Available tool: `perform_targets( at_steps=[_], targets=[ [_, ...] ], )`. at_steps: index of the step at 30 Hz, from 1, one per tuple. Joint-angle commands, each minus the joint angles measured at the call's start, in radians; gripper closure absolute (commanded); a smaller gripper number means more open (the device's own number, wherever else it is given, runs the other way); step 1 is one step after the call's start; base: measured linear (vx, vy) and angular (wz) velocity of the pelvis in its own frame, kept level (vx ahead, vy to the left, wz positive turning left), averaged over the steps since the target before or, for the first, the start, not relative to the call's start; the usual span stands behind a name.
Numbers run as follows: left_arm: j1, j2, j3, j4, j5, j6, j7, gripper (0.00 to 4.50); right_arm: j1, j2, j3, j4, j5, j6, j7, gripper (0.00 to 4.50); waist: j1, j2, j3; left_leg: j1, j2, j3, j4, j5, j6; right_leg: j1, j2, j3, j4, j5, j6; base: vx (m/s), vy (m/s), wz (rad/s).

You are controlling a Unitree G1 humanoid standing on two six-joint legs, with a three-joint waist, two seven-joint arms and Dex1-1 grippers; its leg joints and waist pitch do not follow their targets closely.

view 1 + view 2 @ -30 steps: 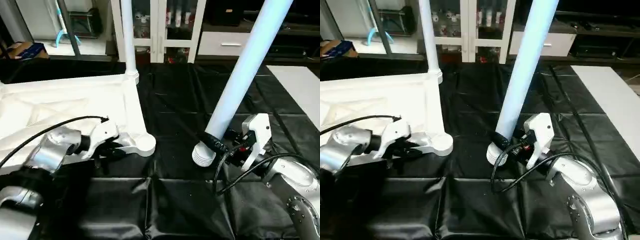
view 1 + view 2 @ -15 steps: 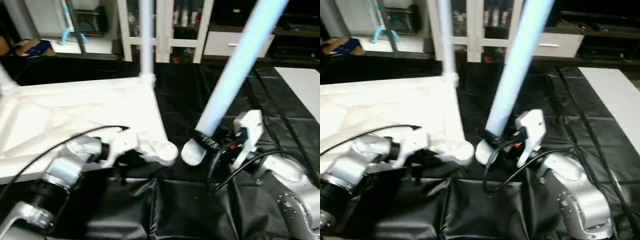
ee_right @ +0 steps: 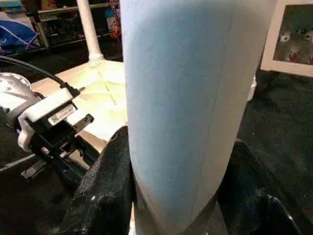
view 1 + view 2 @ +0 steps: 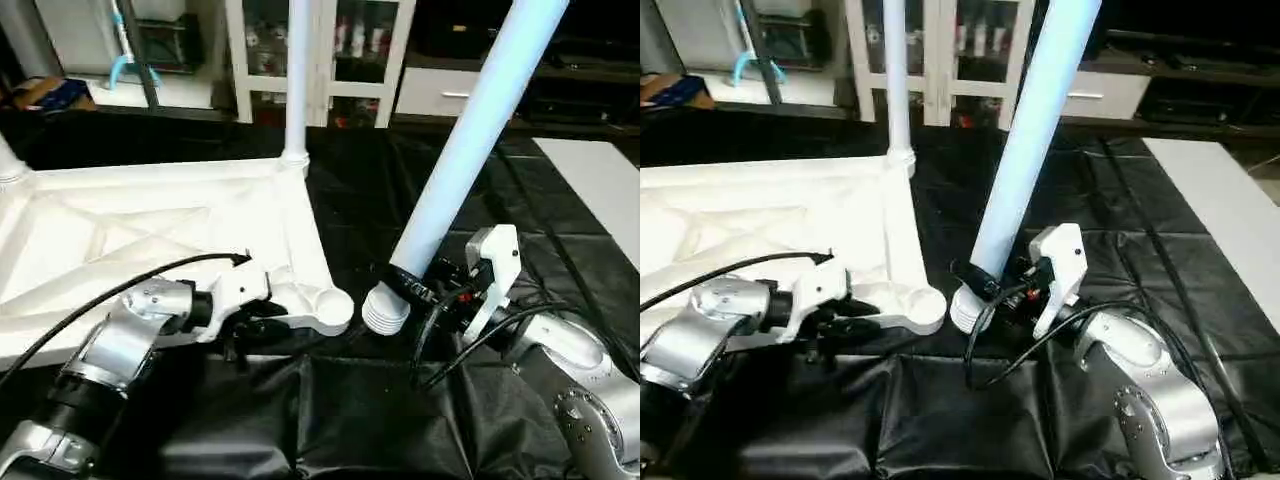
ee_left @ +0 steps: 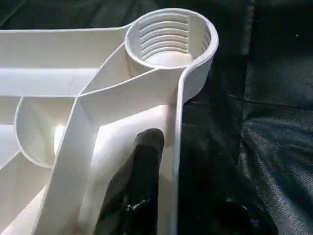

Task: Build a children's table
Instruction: Pick table leg

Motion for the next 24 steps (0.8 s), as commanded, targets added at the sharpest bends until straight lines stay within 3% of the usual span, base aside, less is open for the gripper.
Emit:
perform_targets(
  at_steps=[1, 6, 12, 18, 19, 21, 24],
  targets=[
    [0.005, 0.016, -0.002, 0.001, 0.022, -0.012, -0.001, 3.07, -0.001, -0.009, -0.011, -0.031, 0.006, 0.006, -0.006, 2.69, -0.002, 0.002, -0.056, 0.033, 0.034, -0.016, -0.086, -0.260, -0.015, 0.015, -0.006, 0.003, -0.067, -0.129, -0.151, 0.000, 0.000, 0.00],
    [0.011, 0.040, -0.013, 0.006, 0.031, -0.016, -0.015, 2.64, 0.000, -0.013, -0.013, -0.032, 0.006, 0.006, -0.007, 2.69, -0.002, 0.003, -0.055, 0.035, 0.034, -0.014, -0.085, -0.253, -0.007, 0.016, -0.006, 0.003, -0.066, -0.121, -0.162, 0.000, 0.000, 0.00],
    [0.024, 0.084, 0.002, -0.017, 0.022, 0.019, -0.024, 2.64, 0.005, -0.016, -0.015, -0.038, 0.008, 0.008, -0.009, 2.69, -0.006, 0.005, -0.052, 0.038, 0.035, -0.017, -0.090, -0.312, -0.033, 0.009, -0.005, 0.004, -0.071, -0.201, -0.149, 0.000, 0.000, 0.00],
    [0.045, 0.104, 0.023, -0.028, 0.015, 0.036, -0.020, 2.64, 0.002, -0.014, -0.011, -0.034, 0.007, 0.006, -0.008, 2.69, -0.006, 0.006, -0.053, 0.038, 0.035, -0.017, -0.090, -0.302, -0.036, 0.010, -0.005, 0.003, -0.069, -0.177, -0.152, 0.000, 0.000, 0.00],
    [0.047, 0.104, 0.023, -0.031, 0.013, 0.038, -0.018, 2.64, 0.002, -0.013, -0.010, -0.033, 0.008, 0.006, -0.008, 2.69, -0.006, -0.002, -0.053, 0.036, 0.035, -0.016, -0.090, -0.298, -0.033, 0.012, -0.005, 0.003, -0.068, -0.173, -0.152, 0.000, 0.000, 0.00],
    [0.049, 0.097, 0.024, -0.034, 0.012, 0.038, -0.005, 2.64, -0.001, -0.013, -0.008, -0.030, 0.008, 0.005, -0.007, 2.69, -0.003, 0.002, -0.053, 0.038, 0.035, -0.015, -0.089, -0.287, -0.027, 0.010, -0.005, 0.004, -0.067, -0.163, -0.155, 0.000, 0.000, 0.00],
    [0.042, 0.069, 0.017, -0.022, 0.012, 0.021, 0.030, 2.81, -0.007, -0.012, -0.004, -0.025, 0.008, 0.004, -0.005, 2.69, -0.002, -0.001, -0.053, 0.037, 0.035, -0.015, -0.088, -0.279, -0.022, 0.012, -0.007, 0.004, -0.067, -0.158, -0.156, 0.000, 0.000, 0.00]
  ],
)
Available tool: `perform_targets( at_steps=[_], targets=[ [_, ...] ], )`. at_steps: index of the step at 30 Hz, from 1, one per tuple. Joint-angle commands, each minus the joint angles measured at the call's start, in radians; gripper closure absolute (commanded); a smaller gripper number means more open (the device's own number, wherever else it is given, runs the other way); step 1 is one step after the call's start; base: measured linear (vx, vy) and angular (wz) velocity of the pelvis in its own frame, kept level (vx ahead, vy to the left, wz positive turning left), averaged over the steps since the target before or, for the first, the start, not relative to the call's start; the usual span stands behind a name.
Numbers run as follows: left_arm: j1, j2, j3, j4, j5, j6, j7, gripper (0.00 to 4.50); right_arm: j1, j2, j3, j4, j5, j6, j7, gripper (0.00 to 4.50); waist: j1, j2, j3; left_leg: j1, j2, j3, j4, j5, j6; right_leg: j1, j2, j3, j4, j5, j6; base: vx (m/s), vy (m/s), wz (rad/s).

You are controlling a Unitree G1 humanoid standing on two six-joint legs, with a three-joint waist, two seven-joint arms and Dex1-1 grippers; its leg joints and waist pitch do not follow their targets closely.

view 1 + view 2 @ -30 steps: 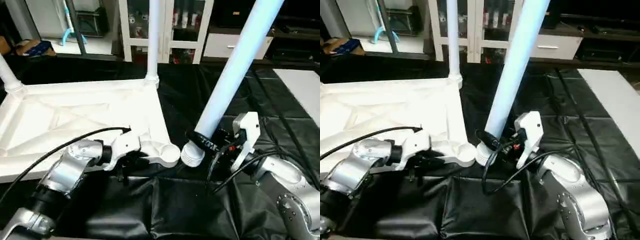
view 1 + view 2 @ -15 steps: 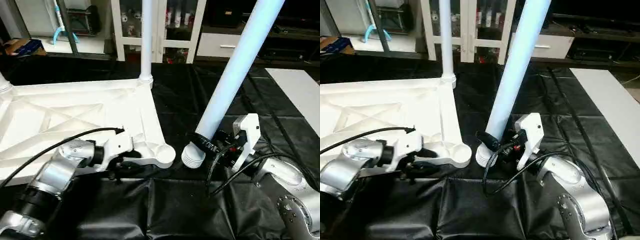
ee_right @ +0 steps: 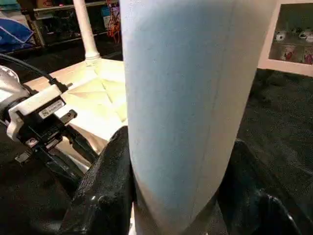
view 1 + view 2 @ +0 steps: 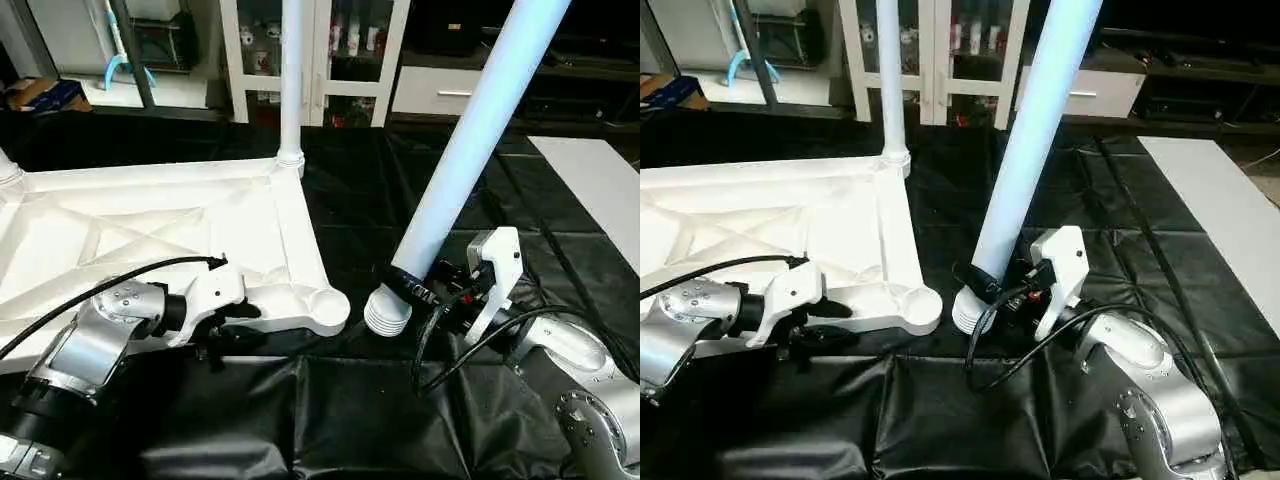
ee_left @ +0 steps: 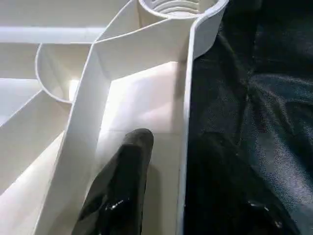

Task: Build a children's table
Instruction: Pick table leg

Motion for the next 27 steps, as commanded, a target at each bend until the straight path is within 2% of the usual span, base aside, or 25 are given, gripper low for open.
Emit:
perform_targets(
  at_steps=[1, 2, 6, 9, 10, 13, 20, 21, 25, 27],
  targets=[
    [0.004, -0.019, -0.007, 0.012, 0.005, -0.002, 0.032, 2.81, -0.010, -0.004, -0.002, -0.016, 0.008, 0.003, -0.002, 2.69, -0.001, 0.001, -0.052, 0.037, 0.034, -0.014, -0.088, -0.281, -0.021, 0.012, -0.008, 0.004, -0.069, -0.161, -0.157, 0.000, 0.000, 0.00],
    [0.001, -0.028, -0.012, 0.019, 0.008, -0.010, 0.040, 2.92, -0.013, -0.004, -0.002, -0.014, 0.008, 0.003, -0.001, 2.69, 0.002, 0.001, -0.052, 0.040, 0.034, -0.013, -0.086, -0.288, -0.021, 0.009, -0.008, 0.005, -0.071, -0.171, -0.156, 0.000, 0.000, 0.00],
    [0.002, -0.043, -0.020, 0.024, 0.016, -0.016, 0.043, 3.24, -0.018, -0.003, -0.002, -0.009, 0.008, 0.001, 0.000, 2.69, 0.004, 0.001, -0.050, 0.039, 0.034, -0.016, -0.091, -0.319, -0.036, 0.009, -0.009, 0.005, -0.075, -0.229, -0.136, 0.000, 0.000, 0.00],
    [0.004, -0.045, -0.040, 0.036, 0.032, -0.030, 0.043, 3.39, -0.021, -0.001, -0.002, -0.009, 0.007, 0.001, -0.003, 2.69, 0.002, 0.006, -0.051, 0.038, 0.033, -0.019, -0.092, -0.325, -0.042, 0.008, -0.008, 0.005, -0.076, -0.229, -0.128, 0.000, 0.000, 0.00],
    [0.004, -0.045, -0.040, 0.036, 0.033, -0.031, 0.043, 3.60, -0.021, -0.001, -0.002, -0.009, 0.007, 0.001, -0.003, 2.69, 0.002, 0.005, -0.052, 0.038, 0.033, -0.018, -0.092, -0.325, -0.043, 0.008, -0.008, 0.005, -0.076, -0.226, -0.126, 0.000, 0.000, 0.00],
    [0.007, -0.034, -0.055, 0.046, 0.053, -0.041, 0.040, 3.66, -0.021, 0.001, -0.002, -0.014, 0.008, 0.002, -0.005, 2.69, 0.003, 0.003, -0.052, 0.038, 0.033, -0.018, -0.091, -0.325, -0.041, 0.008, -0.008, 0.005, -0.076, -0.222, -0.126, 0.000, 0.000, 0.00],
    [-0.004, -0.014, -0.086, 0.073, 0.090, -0.053, 0.024, 4.14, -0.027, 0.000, -0.004, -0.009, 0.007, 0.001, -0.004, 2.69, -0.001, 0.005, -0.051, 0.038, 0.032, -0.020, -0.093, -0.349, -0.048, 0.006, -0.009, 0.005, -0.079, -0.258, -0.120, 0.000, 0.000, 0.00],
    [-0.014, -0.021, -0.088, 0.085, 0.094, -0.057, 0.026, 4.37, -0.033, 0.001, -0.003, -0.006, 0.007, 0.000, -0.003, 2.69, -0.001, 0.007, -0.051, 0.038, 0.032, -0.020, -0.094, -0.352, -0.050, 0.005, -0.009, 0.005, -0.079, -0.258, -0.121, 0.000, 0.000, 0.00],
    [-0.034, -0.036, -0.090, 0.110, 0.099, -0.064, 0.032, 4.44, -0.065, 0.010, -0.005, 0.009, 0.006, -0.002, -0.008, 2.69, -0.002, 0.008, -0.050, 0.041, 0.032, -0.020, -0.095, -0.373, -0.060, 0.001, -0.008, 0.005, -0.080, -0.272, -0.122, 0.000, 0.000, 0.00],
    [-0.041, -0.039, -0.096, 0.114, 0.096, -0.055, 0.022, 4.44, -0.113, 0.029, -0.009, 0.043, 0.006, -0.003, -0.021, 2.69, -0.007, 0.014, -0.051, 0.038, 0.030, -0.023, -0.097, -0.384, -0.070, 0.003, -0.009, 0.004, -0.079, -0.283, -0.124, 0.000, 0.000, 0.00]
  ],
)
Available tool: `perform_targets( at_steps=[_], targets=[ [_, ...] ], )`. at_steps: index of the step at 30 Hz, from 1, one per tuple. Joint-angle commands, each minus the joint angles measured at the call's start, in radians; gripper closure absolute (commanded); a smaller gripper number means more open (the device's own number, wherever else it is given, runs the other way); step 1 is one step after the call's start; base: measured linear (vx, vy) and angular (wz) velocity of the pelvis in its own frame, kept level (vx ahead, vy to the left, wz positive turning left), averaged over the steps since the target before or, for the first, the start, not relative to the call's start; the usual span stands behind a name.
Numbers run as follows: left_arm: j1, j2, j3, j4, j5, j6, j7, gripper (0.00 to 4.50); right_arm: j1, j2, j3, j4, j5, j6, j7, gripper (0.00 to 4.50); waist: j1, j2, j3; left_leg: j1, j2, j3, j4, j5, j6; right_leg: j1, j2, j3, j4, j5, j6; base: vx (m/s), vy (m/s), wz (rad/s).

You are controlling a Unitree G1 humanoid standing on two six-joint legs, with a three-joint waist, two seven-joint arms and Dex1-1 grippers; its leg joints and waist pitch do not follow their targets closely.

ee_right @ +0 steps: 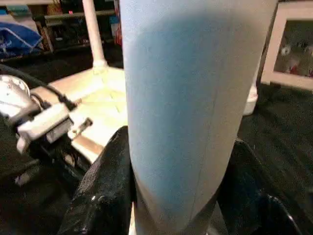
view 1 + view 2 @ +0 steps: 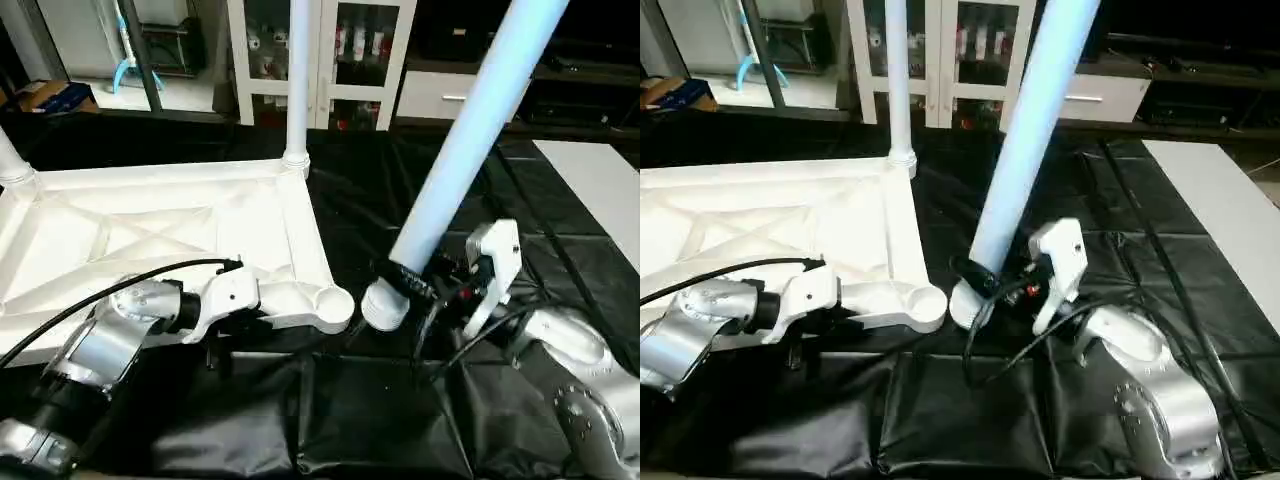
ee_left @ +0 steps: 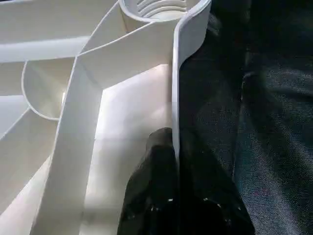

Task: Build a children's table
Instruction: Pick table leg

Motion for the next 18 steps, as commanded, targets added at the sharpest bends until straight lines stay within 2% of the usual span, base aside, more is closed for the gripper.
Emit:
perform_targets(
  at_steps=[1, 2, 4, 7, 8, 10, 11, 13, 14, 15, 18],
  targets=[
    [0.008, -0.015, -0.042, 0.039, 0.041, 0.021, 0.006, 4.44, -0.048, 0.010, -0.010, 0.033, 0.006, 0.000, -0.016, 2.69, -0.007, 0.010, -0.049, 0.038, 0.033, -0.023, -0.097, -0.387, -0.072, 0.001, -0.007, 0.002, -0.078, -0.284, -0.124, 0.000, 0.000, 0.00],
    [0.004, -0.018, -0.046, 0.039, 0.038, 0.025, -0.002, 4.44, -0.099, 0.025, -0.003, 0.086, -0.012, -0.006, -0.028, 2.69, -0.008, 0.011, -0.050, 0.042, 0.033, -0.022, -0.096, -0.392, -0.076, -0.002, -0.007, 0.002, -0.079, -0.282, -0.129, 0.000, 0.000, 0.00],
    [0.001, -0.021, -0.049, 0.040, 0.036, 0.026, -0.006, 4.44, -0.119, 0.031, 0.000, 0.109, -0.017, -0.009, -0.028, 2.69, -0.011, 0.010, -0.050, 0.041, 0.032, -0.021, -0.095, -0.388, -0.078, -0.002, -0.006, 0.002, -0.079, -0.278, -0.135, 0.000, 0.000, 0.00],
    [-0.006, -0.028, -0.058, 0.033, 0.036, 0.026, -0.014, 4.44, -0.168, 0.045, 0.009, 0.177, -0.016, -0.024, -0.001, 2.69, -0.008, 0.010, -0.053, 0.043, 0.033, -0.018, -0.092, -0.357, -0.070, 0.000, -0.005, 0.003, -0.074, -0.222, -0.150, 0.000, 0.000, 0.00],
    [-0.015, -0.035, -0.069, 0.015, 0.039, 0.030, -0.019, 4.44, -0.201, 0.040, 0.026, 0.234, -0.008, -0.026, 0.057, 2.69, -0.006, 0.007, -0.054, 0.043, 0.034, -0.016, -0.090, -0.342, -0.062, 0.001, -0.004, 0.002, -0.072, -0.199, -0.158, 0.000, 0.000, 0.00],
    [-0.021, -0.044, -0.075, 0.001, 0.034, 0.036, -0.025, 4.44, -0.223, 0.038, 0.032, 0.283, 0.011, -0.017, 0.109, 2.69, -0.003, 0.008, -0.056, 0.043, 0.034, -0.014, -0.088, -0.311, -0.050, 0.006, -0.005, 0.002, -0.068, -0.158, -0.171, 0.000, 0.000, 0.00],
    [-0.026, -0.049, -0.082, -0.013, 0.030, 0.042, -0.035, 4.44, -0.250, 0.038, 0.028, 0.346, 0.039, 0.006, 0.158, 2.69, 0.000, 0.001, -0.058, 0.040, 0.034, -0.012, -0.084, -0.271, -0.027, 0.011, -0.006, 0.001, -0.062, -0.109, -0.190, 0.000, 0.000, 0.00],
    [-0.028, -0.051, -0.085, -0.017, 0.030, 0.044, -0.040, 4.44, -0.264, 0.037, 0.027, 0.375, 0.045, 0.014, 0.177, 2.69, 0.001, 0.001, -0.059, 0.037, 0.034, -0.012, -0.081, -0.234, -0.013, 0.016, -0.007, 0.000, -0.059, -0.077, -0.202, 0.000, 0.000, 0.00],
    [-0.029, -0.051, -0.090, -0.019, 0.032, 0.043, -0.046, 4.44, -0.277, 0.029, 0.037, 0.405, 0.047, 0.028, 0.212, 2.69, 0.002, -0.006, -0.061, 0.035, 0.033, -0.009, -0.078, -0.195, 0.002, 0.019, -0.006, -0.001, -0.055, -0.038, -0.211, 0.000, 0.000, 0.00],
    [-0.032, -0.052, -0.095, -0.019, 0.036, 0.036, -0.050, 4.44, -0.293, 0.011, 0.061, 0.441, 0.034, 0.036, 0.254, 2.69, 0.004, -0.002, -0.062, 0.033, 0.033, -0.010, -0.076, -0.167, 0.017, 0.024, -0.007, -0.002, -0.051, -0.010, -0.220, 0.000, 0.000, 0.00],
    [-0.035, -0.055, -0.094, -0.020, 0.039, 0.033, -0.053, 4.44, -0.312, 0.003, 0.079, 0.477, 0.016, 0.030, 0.275, 2.69, 0.008, -0.006, -0.061, 0.033, 0.032, -0.007, -0.072, -0.137, 0.035, 0.024, -0.006, -0.003, -0.049, 0.014, -0.233, 0.000, 0.000, 0.00]
  ],
)
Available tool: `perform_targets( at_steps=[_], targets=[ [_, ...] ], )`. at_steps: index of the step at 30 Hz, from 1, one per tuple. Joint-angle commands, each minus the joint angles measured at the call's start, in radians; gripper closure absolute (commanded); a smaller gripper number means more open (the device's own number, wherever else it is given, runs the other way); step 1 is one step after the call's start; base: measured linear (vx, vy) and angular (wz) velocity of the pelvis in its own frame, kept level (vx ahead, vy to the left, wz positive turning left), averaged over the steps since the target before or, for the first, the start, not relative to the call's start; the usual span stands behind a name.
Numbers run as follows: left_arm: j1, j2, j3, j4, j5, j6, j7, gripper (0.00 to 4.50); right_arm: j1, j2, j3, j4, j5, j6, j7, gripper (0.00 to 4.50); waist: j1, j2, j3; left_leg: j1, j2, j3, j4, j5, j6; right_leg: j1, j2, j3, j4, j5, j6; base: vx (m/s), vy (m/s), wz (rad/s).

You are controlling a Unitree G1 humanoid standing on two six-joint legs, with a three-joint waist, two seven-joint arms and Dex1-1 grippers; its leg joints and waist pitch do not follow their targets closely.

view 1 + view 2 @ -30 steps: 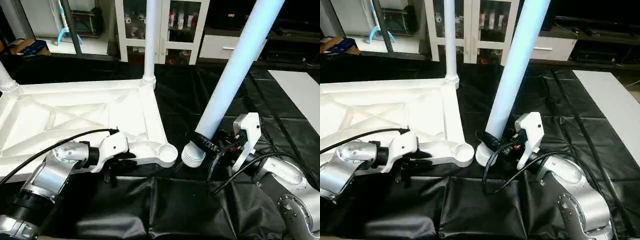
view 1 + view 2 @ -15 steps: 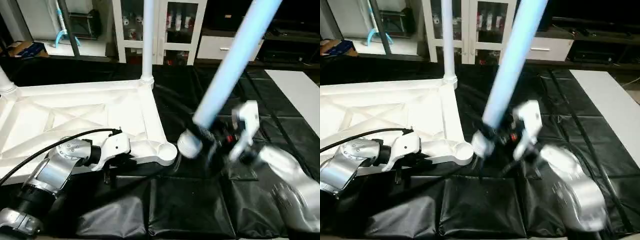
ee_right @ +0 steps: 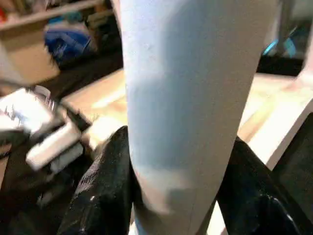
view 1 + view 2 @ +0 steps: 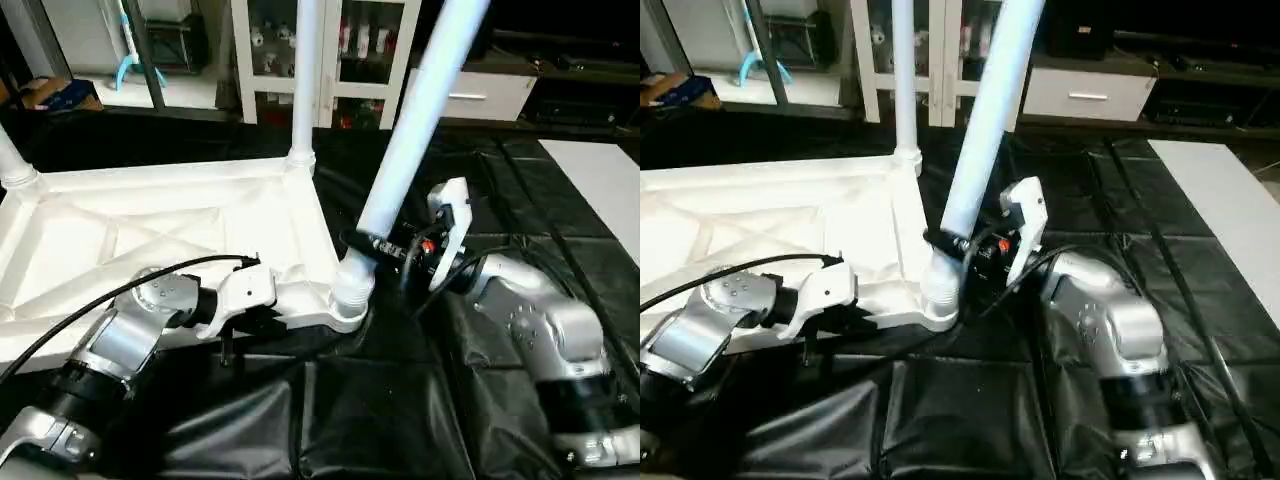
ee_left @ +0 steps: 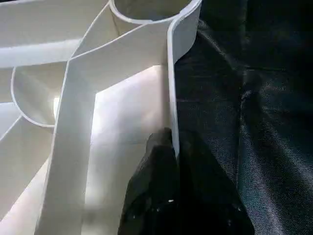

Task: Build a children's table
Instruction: Pick table leg

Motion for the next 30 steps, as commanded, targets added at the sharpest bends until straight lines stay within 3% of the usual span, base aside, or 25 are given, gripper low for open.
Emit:
perform_targets(
  at_steps=[1, 4, 5, 25, 26, 27, 30],
  targets=[
    [0.007, -0.018, -0.048, -0.002, 0.017, -0.012, -0.010, 4.44, -0.039, -0.011, 0.027, 0.040, -0.028, -0.004, 0.038, 2.69, -0.005, -0.006, -0.061, 0.036, 0.032, -0.008, -0.072, -0.148, 0.032, 0.023, -0.006, -0.002, -0.050, -0.006, -0.231, 0.000, 0.000, 0.00],
    [0.010, -0.019, -0.046, -0.013, 0.012, -0.008, -0.012, 4.44, -0.059, -0.016, 0.044, 0.073, -0.045, -0.015, 0.067, 2.69, -0.005, -0.004, -0.057, 0.038, 0.035, -0.009, -0.077, -0.192, 0.017, 0.020, -0.008, -0.001, -0.056, -0.083, -0.225, 0.000, 0.000, 0.00],
    [0.013, -0.017, -0.044, -0.022, 0.010, -0.004, -0.012, 4.44, -0.069, -0.013, 0.045, 0.093, -0.047, -0.014, 0.081, 2.69, -0.005, -0.010, -0.057, 0.038, 0.036, -0.009, -0.078, -0.208, 0.009, 0.020, -0.009, 0.000, -0.056, -0.107, -0.218, 0.000, 0.000, 0.00],
    [0.048, -0.006, -0.033, -0.080, -0.002, 0.013, -0.016, 4.44, -0.093, 0.033, 0.082, 0.281, -0.144, -0.154, 0.109, 2.69, -0.012, -0.011, -0.059, 0.038, 0.035, -0.009, -0.078, -0.208, 0.009, 0.018, -0.006, -0.001, -0.055, -0.081, -0.224, 0.000, 0.000, 0.00],
    [0.048, -0.005, -0.032, -0.081, -0.003, 0.014, -0.017, 4.44, -0.091, 0.035, 0.082, 0.282, -0.143, -0.153, 0.112, 2.69, -0.013, -0.011, -0.058, 0.038, 0.035, -0.009, -0.079, -0.214, 0.008, 0.018, -0.006, -0.001, -0.056, -0.088, -0.224, 0.000, 0.000, 0.00],
    [0.045, 0.000, -0.033, -0.083, -0.002, 0.016, -0.022, 4.44, -0.084, 0.039, 0.098, 0.298, -0.159, -0.163, 0.118, 2.69, -0.012, -0.003, -0.058, 0.039, 0.035, -0.010, -0.080, -0.227, 0.002, 0.016, -0.006, 0.000, -0.056, -0.099, -0.222, 0.000, 0.000, 0.00],
    [0.045, 0.001, -0.033, -0.083, -0.002, 0.016, -0.023, 4.44, -0.084, 0.039, 0.104, 0.304, -0.166, -0.168, 0.120, 2.69, -0.015, -0.007, -0.059, 0.040, 0.035, -0.011, -0.081, -0.243, -0.009, 0.016, -0.005, -0.001, -0.057, -0.100, -0.220, 0.000, 0.000, 0.00]
  ],
)
